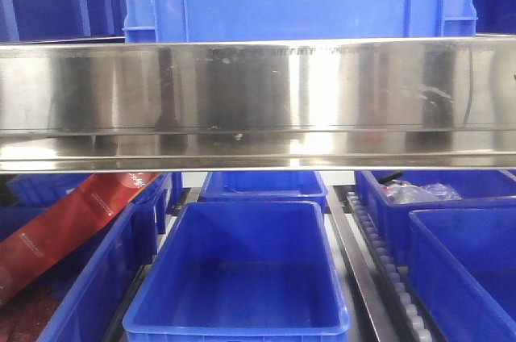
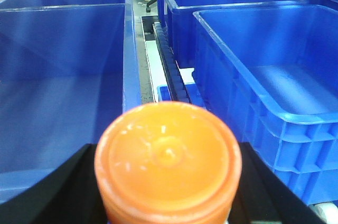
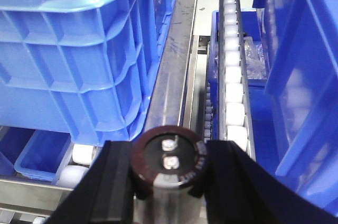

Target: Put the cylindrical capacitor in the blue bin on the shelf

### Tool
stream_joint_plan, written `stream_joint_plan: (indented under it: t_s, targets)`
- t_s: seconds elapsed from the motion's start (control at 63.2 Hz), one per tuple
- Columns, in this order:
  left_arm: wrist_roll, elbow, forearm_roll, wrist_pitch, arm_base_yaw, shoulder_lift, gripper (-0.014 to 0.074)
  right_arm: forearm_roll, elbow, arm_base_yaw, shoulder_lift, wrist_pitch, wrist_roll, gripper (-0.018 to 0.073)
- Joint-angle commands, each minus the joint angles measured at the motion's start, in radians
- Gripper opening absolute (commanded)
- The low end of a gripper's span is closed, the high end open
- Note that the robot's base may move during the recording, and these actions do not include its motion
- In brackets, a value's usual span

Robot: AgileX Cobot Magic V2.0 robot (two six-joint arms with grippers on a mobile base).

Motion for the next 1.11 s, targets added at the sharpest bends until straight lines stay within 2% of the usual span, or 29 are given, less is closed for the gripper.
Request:
stream_joint_plan:
  t_s: [0.0, 0.316, 0.395, 0.443, 0.474, 0.553, 0.648, 0.743, 0.87, 0.949, 1.091]
  targets:
    - [0.000, -0.006, -0.003, -0.040, -0.006, -0.006, -0.0111, -0.004, -0.009, 0.002, -0.005, -0.017, -0.007, -0.0162]
    - [0.000, -0.006, -0.003, -0.063, -0.006, -0.006, -0.0111, -0.004, -0.009, 0.002, -0.005, -0.026, -0.007, -0.0162]
    - [0.000, -0.012, -0.033, -0.065, -0.006, 0.010, -0.0111, 0.000, -0.013, 0.002, -0.005, -0.016, -0.007, -0.0162]
    - [0.044, -0.023, -0.087, -0.053, -0.008, 0.033, -0.0111, 0.011, -0.015, 0.002, -0.005, -0.015, -0.007, -0.0162]
    - [0.102, -0.036, -0.124, -0.043, -0.011, 0.049, -0.0111, 0.011, -0.015, 0.002, -0.005, -0.015, -0.007, -0.0162]
    - [0.197, -0.090, -0.219, -0.036, -0.043, 0.108, -0.0111, 0.012, -0.015, 0.002, -0.005, -0.028, -0.007, -0.0162]
    - [0.235, -0.175, -0.269, -0.038, -0.110, 0.193, -0.0111, 0.012, -0.015, 0.002, -0.005, -0.042, -0.007, -0.0162]
    - [0.236, -0.281, -0.253, -0.036, -0.210, 0.294, -0.0111, 0.012, -0.015, 0.002, -0.005, -0.049, -0.007, -0.0162]
    - [0.236, -0.426, -0.186, -0.041, -0.321, 0.463, -0.0111, 0.012, -0.015, 0.002, -0.005, -0.055, -0.007, -0.0162]
    - [0.236, -0.530, -0.181, -0.045, -0.352, 0.568, -0.0111, 0.012, -0.015, 0.002, -0.005, -0.055, -0.007, -0.0162]
    - [0.236, -0.692, -0.183, -0.045, -0.355, 0.747, -0.0111, 0.012, -0.015, 0.002, -0.005, -0.055, -0.007, -0.0162]
